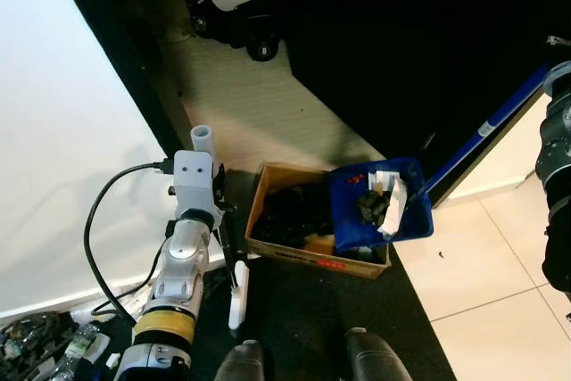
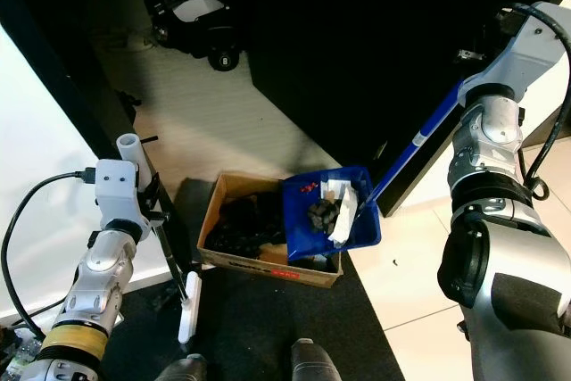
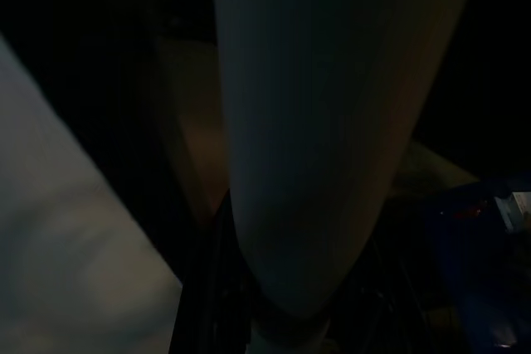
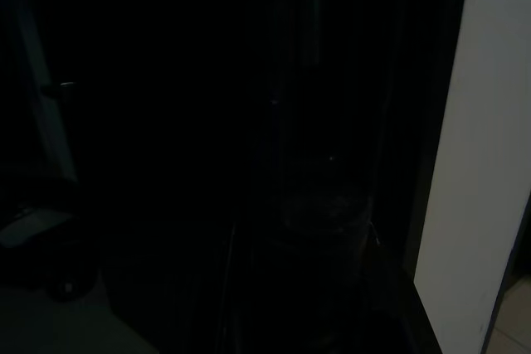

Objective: Sweep floor

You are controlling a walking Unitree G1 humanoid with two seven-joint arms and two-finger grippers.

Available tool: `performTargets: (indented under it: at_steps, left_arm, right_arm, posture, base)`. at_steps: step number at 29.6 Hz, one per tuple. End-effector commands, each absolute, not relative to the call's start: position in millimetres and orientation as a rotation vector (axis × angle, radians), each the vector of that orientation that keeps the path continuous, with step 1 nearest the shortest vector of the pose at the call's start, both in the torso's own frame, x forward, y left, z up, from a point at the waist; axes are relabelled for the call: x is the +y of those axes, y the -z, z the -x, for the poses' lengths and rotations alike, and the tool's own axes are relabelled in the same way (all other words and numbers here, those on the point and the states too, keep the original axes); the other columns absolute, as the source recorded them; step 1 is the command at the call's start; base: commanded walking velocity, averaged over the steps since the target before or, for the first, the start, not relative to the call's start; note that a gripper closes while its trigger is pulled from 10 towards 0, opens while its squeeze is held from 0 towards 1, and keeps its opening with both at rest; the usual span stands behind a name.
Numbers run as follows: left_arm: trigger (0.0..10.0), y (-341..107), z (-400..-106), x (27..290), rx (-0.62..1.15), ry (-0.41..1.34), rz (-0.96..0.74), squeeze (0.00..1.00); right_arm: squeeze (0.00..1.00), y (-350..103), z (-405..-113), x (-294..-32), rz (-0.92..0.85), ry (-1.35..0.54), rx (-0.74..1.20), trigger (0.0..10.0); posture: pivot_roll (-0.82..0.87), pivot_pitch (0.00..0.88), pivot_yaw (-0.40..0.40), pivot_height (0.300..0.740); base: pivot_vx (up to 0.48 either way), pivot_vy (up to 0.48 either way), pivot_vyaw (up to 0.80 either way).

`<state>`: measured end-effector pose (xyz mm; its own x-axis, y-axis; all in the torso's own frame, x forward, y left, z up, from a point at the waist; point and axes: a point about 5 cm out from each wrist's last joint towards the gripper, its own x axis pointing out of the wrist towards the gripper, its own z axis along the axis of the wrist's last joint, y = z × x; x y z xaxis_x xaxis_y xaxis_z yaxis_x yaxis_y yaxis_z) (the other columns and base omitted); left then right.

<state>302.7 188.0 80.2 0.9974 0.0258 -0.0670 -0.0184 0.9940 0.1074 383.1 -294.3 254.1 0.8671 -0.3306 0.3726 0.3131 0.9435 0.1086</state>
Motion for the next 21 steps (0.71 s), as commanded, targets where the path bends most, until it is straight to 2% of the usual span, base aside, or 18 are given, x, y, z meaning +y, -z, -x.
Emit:
performTargets:
  at_steps: [1, 7, 12, 16, 21]
  left_arm:
    - [10.0, -82.2, -301.2, 189.7, 0.060, -0.026, -0.123, 0.00]
    - [10.0, -82.8, -300.6, 189.7, 0.056, -0.025, -0.122, 0.00]
    - [10.0, -84.0, -300.1, 190.0, 0.048, -0.028, -0.121, 0.00]
    - [10.0, -84.1, -300.1, 189.9, 0.048, -0.028, -0.121, 0.00]
    - [10.0, -84.7, -300.3, 189.9, 0.045, -0.029, -0.122, 0.00]
  right_arm:
    - [0.00, -271.9, -382.8, -292.1, -0.011, 0.347, -0.480, 10.0]
    - [0.00, -276.4, -385.1, -284.8, 0.050, 0.343, -0.493, 10.0]
    - [0.00, -285.5, -390.7, -261.1, 0.185, 0.314, -0.541, 10.0]
    - [0.00, -286.1, -392.1, -255.1, 0.199, 0.303, -0.548, 10.0]
    - [0.00, -279.5, -398.5, -220.9, 0.205, 0.216, -0.568, 10.0]
  posture:
    - [0.01, 0.119, -0.037, 0.740]
    - [0.02, 0.118, -0.043, 0.740]
    - [0.01, 0.124, -0.044, 0.740]
    - [0.01, 0.125, -0.044, 0.740]
    - [0.02, 0.127, -0.047, 0.740]
  base:
    - [0.000, 0.000, 0.00]
    - [0.000, 0.000, 0.00]
    - [0.000, 0.000, 0.00]
    - [0.000, 0.000, 0.00]
    - [0.000, 0.000, 0.00]
